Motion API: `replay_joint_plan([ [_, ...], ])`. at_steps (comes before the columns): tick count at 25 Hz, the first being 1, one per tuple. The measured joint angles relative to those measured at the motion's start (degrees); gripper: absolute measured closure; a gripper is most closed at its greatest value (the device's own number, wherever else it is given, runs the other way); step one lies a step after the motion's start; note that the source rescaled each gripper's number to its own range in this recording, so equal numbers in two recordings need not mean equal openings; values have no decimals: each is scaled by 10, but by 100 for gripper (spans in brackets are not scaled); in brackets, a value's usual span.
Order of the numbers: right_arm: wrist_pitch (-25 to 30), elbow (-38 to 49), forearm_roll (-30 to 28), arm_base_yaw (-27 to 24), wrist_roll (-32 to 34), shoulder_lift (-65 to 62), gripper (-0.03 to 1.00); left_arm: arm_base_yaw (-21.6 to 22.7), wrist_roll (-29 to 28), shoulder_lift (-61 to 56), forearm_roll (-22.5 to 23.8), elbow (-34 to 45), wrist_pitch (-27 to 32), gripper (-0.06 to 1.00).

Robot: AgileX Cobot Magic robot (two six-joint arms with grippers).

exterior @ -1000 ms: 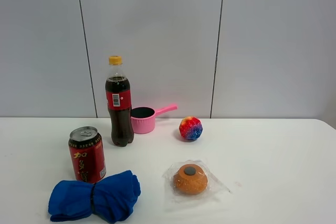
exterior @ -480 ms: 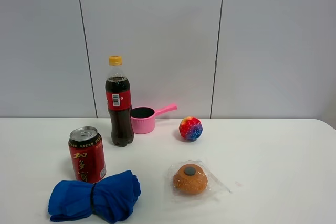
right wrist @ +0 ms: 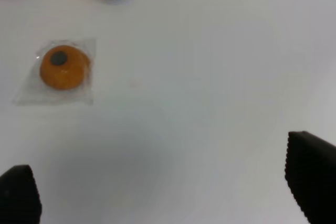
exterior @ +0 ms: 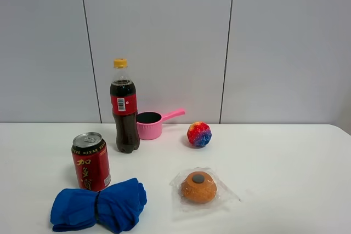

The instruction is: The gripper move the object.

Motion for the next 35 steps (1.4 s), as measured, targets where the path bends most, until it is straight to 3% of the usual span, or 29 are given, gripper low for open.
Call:
replay_joint_plan([
  [5,3,56,76,-112,-15,-96,3,0,0,0,0,0,0,-6],
  [11,15,102,157,-208,-76,-181,3,0,0,0,0,0,0,-6],
  [17,13,107,178,-296,-103,-197,3,0,0,0,0,0,0,-6],
  [35,13,107,171,-313,-91,-197,4,0,0,0,0,0,0,-6],
])
